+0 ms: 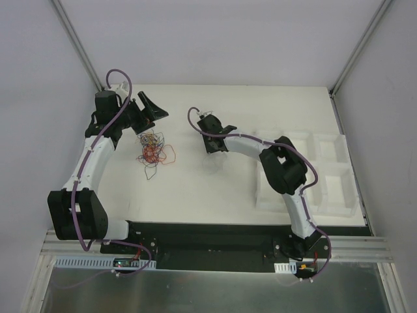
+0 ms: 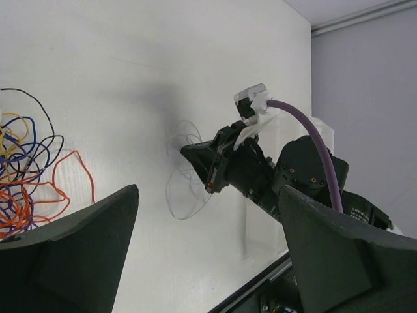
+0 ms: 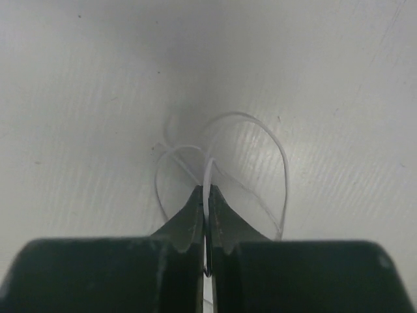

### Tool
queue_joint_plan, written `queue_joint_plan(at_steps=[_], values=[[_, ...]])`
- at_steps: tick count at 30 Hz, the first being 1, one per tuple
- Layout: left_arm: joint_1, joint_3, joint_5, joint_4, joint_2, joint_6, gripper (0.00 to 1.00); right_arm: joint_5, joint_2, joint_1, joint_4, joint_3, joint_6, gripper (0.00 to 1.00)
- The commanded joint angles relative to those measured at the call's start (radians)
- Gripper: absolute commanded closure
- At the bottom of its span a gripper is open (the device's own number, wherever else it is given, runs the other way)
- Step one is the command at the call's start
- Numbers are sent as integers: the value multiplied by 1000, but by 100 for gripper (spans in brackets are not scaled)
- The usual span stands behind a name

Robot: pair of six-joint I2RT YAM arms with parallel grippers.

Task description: Untangle the cables

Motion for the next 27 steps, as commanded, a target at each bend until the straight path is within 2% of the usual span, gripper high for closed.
queue_joint_plan(at_steps=[1,7,11,15,22,27], values=[[11,-9,20,32,-21,-20,13,31,-122,-11,-6,-78,32,100],[13,-9,23,34,-24,-26,13,-3,-418,-69,41,-260,80,100],[13,-12,51,49,-16,-43,13,-14,-603,-152,60,-366,95,100],[13,-16,58,60,-19,-48,13,3,-700,-239,54,-399,58,100],[11,-20,64,66,-18,-49,13,-9,-708,-411,95,-431,-28,99],[10,-21,69,73,-12,-52,13,-9,-618,-452,135,-431,-86,100]])
